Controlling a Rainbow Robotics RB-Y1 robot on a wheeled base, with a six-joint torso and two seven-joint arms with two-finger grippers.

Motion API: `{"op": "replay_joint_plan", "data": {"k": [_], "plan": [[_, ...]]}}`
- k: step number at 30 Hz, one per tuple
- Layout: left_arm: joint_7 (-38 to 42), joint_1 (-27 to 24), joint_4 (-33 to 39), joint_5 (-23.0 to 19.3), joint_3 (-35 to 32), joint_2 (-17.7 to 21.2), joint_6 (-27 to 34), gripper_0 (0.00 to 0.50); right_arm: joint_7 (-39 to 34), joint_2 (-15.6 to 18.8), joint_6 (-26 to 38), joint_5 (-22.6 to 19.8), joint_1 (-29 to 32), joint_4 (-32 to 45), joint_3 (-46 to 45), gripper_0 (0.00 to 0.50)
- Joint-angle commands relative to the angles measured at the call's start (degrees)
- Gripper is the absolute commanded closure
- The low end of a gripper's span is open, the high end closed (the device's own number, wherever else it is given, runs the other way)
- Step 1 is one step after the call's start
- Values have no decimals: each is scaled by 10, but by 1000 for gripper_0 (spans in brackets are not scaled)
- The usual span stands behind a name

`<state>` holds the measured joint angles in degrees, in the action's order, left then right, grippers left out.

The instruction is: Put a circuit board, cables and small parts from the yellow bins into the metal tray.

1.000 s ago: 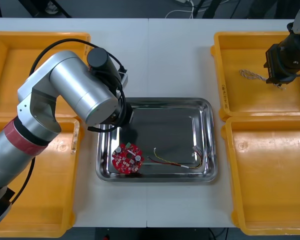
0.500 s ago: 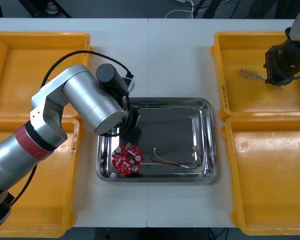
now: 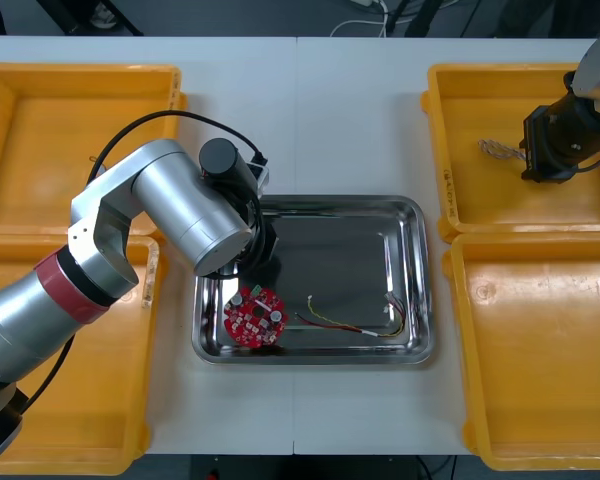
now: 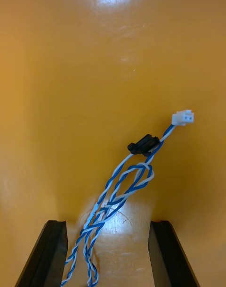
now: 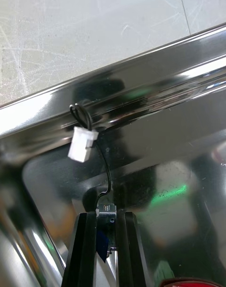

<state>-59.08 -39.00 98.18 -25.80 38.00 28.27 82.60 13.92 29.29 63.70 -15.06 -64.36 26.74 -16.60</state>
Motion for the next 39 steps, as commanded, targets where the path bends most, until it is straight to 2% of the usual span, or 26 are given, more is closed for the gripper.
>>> {"op": "replay_joint_plan", "data": {"k": [1, 3, 4, 5, 6, 8, 10, 24, 33, 39], "plan": [[16, 4, 4, 7, 8, -10, -8, 498, -37, 2, -8, -9, -30, 4, -16, 0], [16, 4, 4, 6, 7, -10, -10, 494, -39, 2, -9, -9, -28, 3, -17, 0], [18, 4, 4, 4, 7, -10, -14, 461, -40, 2, -9, -10, -26, 4, -17, 0], [19, 5, 4, 2, 7, -10, -17, 375, -40, 2, -9, -11, -24, 4, -16, 0], [20, 5, 4, 0, 7, -10, -18, 327, -41, 2, -9, -12, -23, 3, -16, 0], [22, 4, 4, -4, 7, -10, -25, 120, -41, 2, -10, -15, -19, 4, -15, 0], [23, 5, 4, -6, 8, -10, -31, 11, -41, 2, -12, -18, -16, 4, -15, 0], [24, 2, 23, -3, -2, -10, -18, 0, -34, 2, -13, -32, 13, 4, -5, 0], [13, -19, 88, -38, -82, -7, 127, 0, -24, 4, -2, -24, 19, 3, 33, 0], [10, -40, 120, -65, -163, -6, 221, 0, -27, 9, 5, -28, 14, 3, 61, 0]]}}
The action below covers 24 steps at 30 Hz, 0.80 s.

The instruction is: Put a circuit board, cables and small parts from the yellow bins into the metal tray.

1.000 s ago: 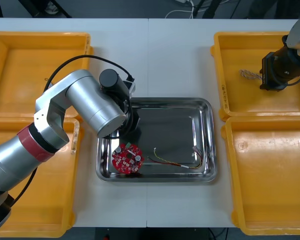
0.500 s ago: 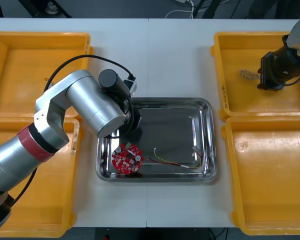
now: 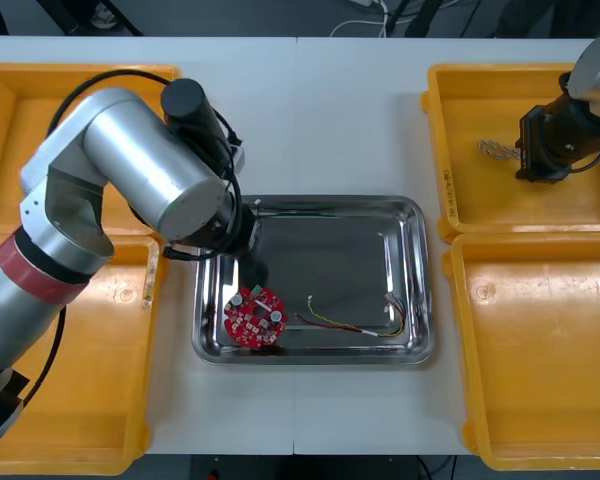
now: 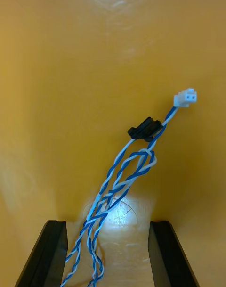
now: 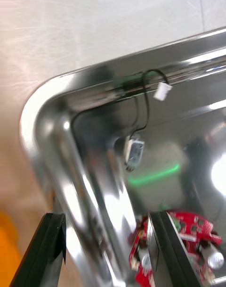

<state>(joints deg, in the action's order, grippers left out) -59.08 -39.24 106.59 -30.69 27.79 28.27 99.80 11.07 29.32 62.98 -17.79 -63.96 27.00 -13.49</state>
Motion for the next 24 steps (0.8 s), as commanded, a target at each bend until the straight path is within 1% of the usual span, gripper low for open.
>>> {"op": "replay_joint_plan", "data": {"k": [1, 3, 5, 7, 9, 12, 16, 24], "plan": [[11, -39, 36, -16, -66, -5, 57, 0, 4, 10, 14, 0, 9, 1, 29, 0], [6, -48, 37, -17, -94, -4, 85, 0, 4, 11, 22, 1, 6, 1, 29, 0], [4, -51, 37, -17, -114, -3, 99, 0, 5, 13, 23, 2, 2, -5, 29, 0], [0, -52, 37, -16, -136, -1, 102, 0, 11, 17, 12, 3, -10, -30, 29, 0], [-4, -52, 35, -15, -159, 3, 102, 0, 33, 24, -15, 4, -35, -84, 29, 0], [-8, -52, 29, -10, -183, 10, 102, 0, 62, 31, -53, 4, -58, -143, 15, 0], [-11, -56, 10, -1, -206, 15, 102, 0, 76, 34, -66, 4, -63, -156, 2, 0], [-24, -89, -85, 29, -257, 22, 102, 0, 76, 35, -73, 5, -60, -156, 6, 0]]}}
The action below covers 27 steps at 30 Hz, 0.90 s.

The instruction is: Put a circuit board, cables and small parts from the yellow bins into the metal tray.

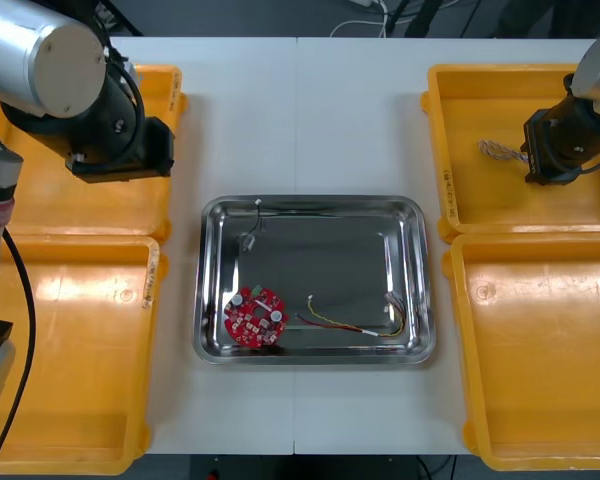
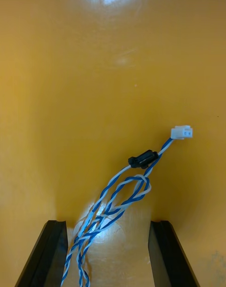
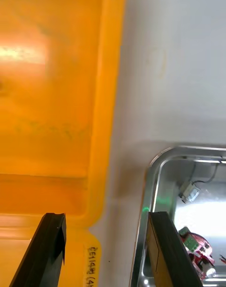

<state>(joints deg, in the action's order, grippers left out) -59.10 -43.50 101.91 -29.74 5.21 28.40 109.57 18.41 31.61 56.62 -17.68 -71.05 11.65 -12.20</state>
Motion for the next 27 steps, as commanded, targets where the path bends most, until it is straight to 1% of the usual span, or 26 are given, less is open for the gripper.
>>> {"op": "replay_joint_plan", "data": {"k": [1, 4, 6, 7, 8, 9, 10, 11, 12, 15, 23, 26, 27], "plan": [[-30, -49, -44, 22, -31, 22, 4, 0, 4, 12, -10, 4, 12, -2, -7, 0], [-68, -58, -79, 44, -35, 30, -9, 0, 4, 10, -10, 4, 14, -2, -5, 0], [-91, -60, -95, 50, -42, 34, -21, 0, 4, 10, -11, 4, 14, -2, -5, 6], [-98, -60, -102, 51, -46, 35, -25, 0, 4, 10, -11, 4, 14, -2, -5, 53], [-113, -60, -111, 51, -52, 38, -34, 0, 3, 10, -12, 4, 16, -2, -5, 182], [-126, -60, -123, 52, -57, 40, -43, 0, 4, 9, -13, 4, 18, -1, -5, 335], [-138, -60, -131, 54, -63, 42, -52, 0, 4, 9, -17, 3, 21, -2, -5, 386], [-145, -60, -136, 56, -64, 43, -57, 0, 4, 8, -19, 3, 22, -2, -5, 419], [-156, -60, -145, 57, -68, 46, -66, 0, 5, 6, -25, 3, 26, -2, -5, 500], [-181, -60, -164, 64, -71, 53, -84, 0, 6, 5, -36, 3, 29, -2, -5, 500], [-237, -60, -221, 70, -85, 67, -131, 0, 12, 7, -28, 4, 29, 4, -3, 500], [-249, -60, -244, 71, -86, 69, -159, 0, 16, 10, 15, 6, 29, 33, -1, 500], [-251, -60, -252, 70, -86, 69, -172, 0, 18, 11, 42, 9, 28, 50, 1, 500]]}}
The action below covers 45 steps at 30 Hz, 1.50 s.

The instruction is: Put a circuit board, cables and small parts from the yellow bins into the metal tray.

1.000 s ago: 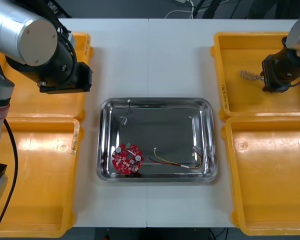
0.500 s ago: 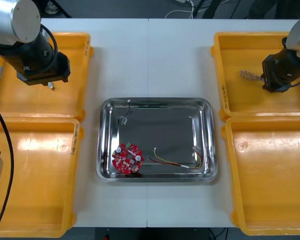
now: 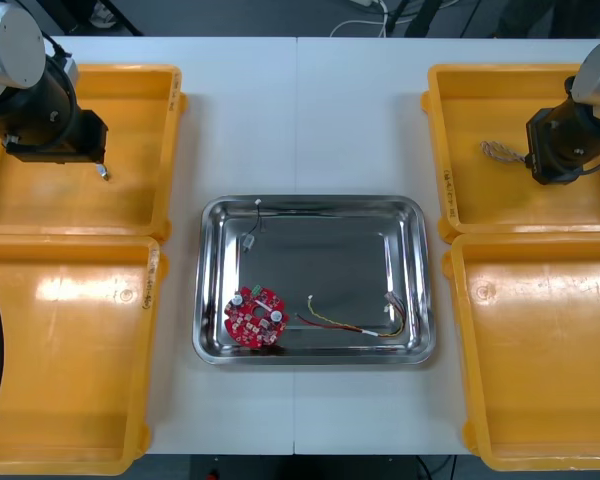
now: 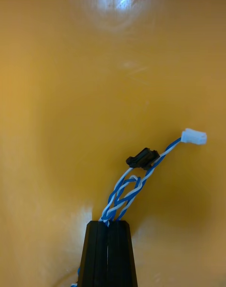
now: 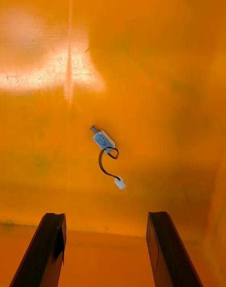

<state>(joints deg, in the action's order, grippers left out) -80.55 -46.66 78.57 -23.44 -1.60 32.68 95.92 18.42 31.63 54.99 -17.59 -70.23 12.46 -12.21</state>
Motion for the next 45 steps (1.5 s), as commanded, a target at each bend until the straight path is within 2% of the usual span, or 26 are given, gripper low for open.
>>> {"op": "replay_joint_plan", "data": {"k": [1, 7, 15, 20, 28, 35, 45], "plan": [[-38, -29, -27, 7, -18, 27, -47, 0, 21, 12, 84, 10, 21, 58, 2, 500], [-44, -32, -62, -2, -6, 27, -93, 0, 30, 16, 207, 19, 21, 150, 10, 500], [-45, -32, -81, -17, 11, 27, -115, 0, 53, 19, 344, 23, 21, 262, 13, 500], [-46, -32, -109, -27, 27, 27, -144, 0, 123, 19, 438, 30, 23, 347, 17, 500], [-52, -31, -133, -36, 32, 25, -166, 0, 218, 19, 545, 38, 45, 470, 24, 500], [-61, -31, -159, -41, 37, 25, -202, 0, 297, 19, 550, 34, 77, 587, 35, 500], [-71, -30, -181, -42, 47, 25, -227, 0, 390, 21, 550, 26, 81, 666, 35, 500]]}}
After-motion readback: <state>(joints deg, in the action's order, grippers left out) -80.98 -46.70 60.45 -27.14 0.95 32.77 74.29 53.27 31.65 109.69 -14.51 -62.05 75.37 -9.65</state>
